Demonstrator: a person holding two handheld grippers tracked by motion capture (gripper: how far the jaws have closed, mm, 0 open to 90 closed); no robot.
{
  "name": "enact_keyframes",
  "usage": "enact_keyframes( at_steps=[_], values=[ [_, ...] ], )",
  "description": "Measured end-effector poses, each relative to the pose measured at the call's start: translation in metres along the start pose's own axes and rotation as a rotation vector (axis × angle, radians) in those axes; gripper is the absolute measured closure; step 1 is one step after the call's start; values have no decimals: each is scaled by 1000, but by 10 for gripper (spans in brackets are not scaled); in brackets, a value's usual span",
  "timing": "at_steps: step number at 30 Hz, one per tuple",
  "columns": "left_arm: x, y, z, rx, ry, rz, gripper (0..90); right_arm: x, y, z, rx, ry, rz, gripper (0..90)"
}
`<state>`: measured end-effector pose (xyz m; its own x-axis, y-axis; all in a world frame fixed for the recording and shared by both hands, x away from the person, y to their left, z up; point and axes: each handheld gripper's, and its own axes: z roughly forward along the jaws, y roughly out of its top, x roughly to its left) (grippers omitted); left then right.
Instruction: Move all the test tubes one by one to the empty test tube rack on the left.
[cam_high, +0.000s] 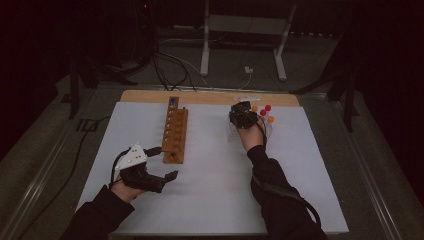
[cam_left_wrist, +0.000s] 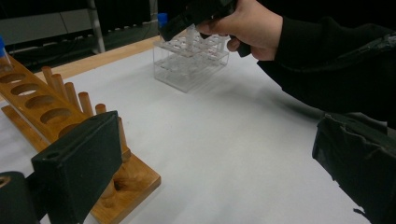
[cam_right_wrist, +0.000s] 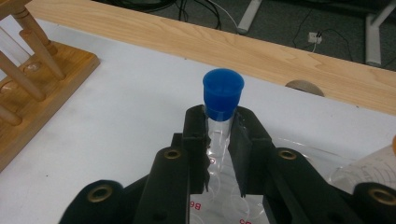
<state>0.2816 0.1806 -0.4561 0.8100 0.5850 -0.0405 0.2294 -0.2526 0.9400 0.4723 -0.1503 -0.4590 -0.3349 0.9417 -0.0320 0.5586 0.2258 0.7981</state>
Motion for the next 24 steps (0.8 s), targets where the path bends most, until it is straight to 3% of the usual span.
enact_keyframes(
  at_steps=[8, 16, 24],
  values=[
    [0, 1, 1, 3, -8, -6, 25, 1, 7, -12, -36, 2, -16, 764],
    [-1, 5, 2, 3, -24, -9, 25, 4, 19, -45, -114, 7, -56, 765],
    [-5, 11, 6, 19, -51, 1, 25, 16, 14, -80, -149, 79, -122, 764]
  ],
)
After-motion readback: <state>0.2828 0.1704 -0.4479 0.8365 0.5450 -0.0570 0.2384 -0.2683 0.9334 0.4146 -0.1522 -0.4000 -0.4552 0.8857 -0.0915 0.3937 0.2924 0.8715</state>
